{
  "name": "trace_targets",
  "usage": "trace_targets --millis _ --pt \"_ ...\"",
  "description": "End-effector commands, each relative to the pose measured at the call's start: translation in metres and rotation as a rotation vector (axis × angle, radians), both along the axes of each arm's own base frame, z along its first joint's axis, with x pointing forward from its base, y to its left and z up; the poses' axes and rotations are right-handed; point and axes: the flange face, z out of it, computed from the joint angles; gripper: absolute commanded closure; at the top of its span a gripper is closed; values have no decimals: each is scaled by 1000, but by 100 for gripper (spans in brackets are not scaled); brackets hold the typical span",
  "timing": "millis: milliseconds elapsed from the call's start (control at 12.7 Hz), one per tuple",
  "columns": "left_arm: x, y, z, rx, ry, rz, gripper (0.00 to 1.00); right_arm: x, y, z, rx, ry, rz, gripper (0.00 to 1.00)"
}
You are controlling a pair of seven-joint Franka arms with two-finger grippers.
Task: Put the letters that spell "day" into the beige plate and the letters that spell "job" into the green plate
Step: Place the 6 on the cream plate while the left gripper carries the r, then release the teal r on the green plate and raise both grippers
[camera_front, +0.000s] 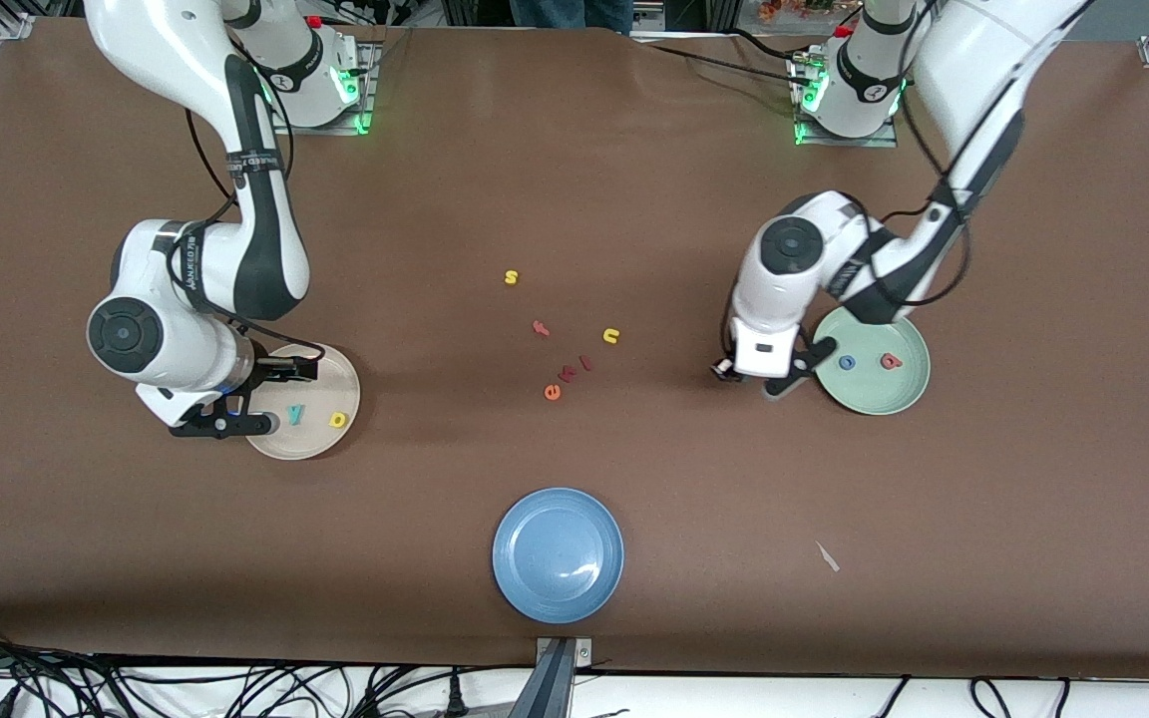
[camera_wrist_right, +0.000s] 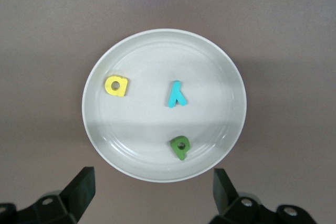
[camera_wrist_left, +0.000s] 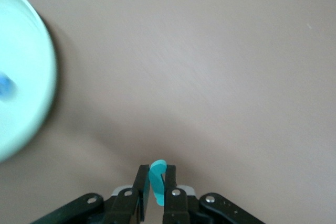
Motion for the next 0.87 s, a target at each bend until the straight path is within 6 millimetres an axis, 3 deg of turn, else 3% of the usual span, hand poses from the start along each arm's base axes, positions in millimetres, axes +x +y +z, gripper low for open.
trace_targets --millis 0,158,315,394,473,631,710,789 --pt "20 59 36 -1 159 -187 100 15 -6 24 83 -48 -38 0" --pt "24 105 44 -16 335 -387 100 22 8 46 92 -48 -26 0" --pt "21 151 24 -54 423 -498 100 28 17 76 90 -35 -16 0" --pt "21 171 12 -79 445 -519 100 31 10 93 83 -42 -24 0" --pt "18 182 -3 -97 470 -535 100 32 5 103 79 -42 -29 0" --pt "16 193 -13 -119 488 -542 100 36 -8 125 62 -63 -32 0" --pt "17 193 -14 -121 487 -542 61 36 -13 132 55 -70 -38 0" --pt "19 193 -12 -121 481 -542 1 34 -7 140 59 -75 -37 0"
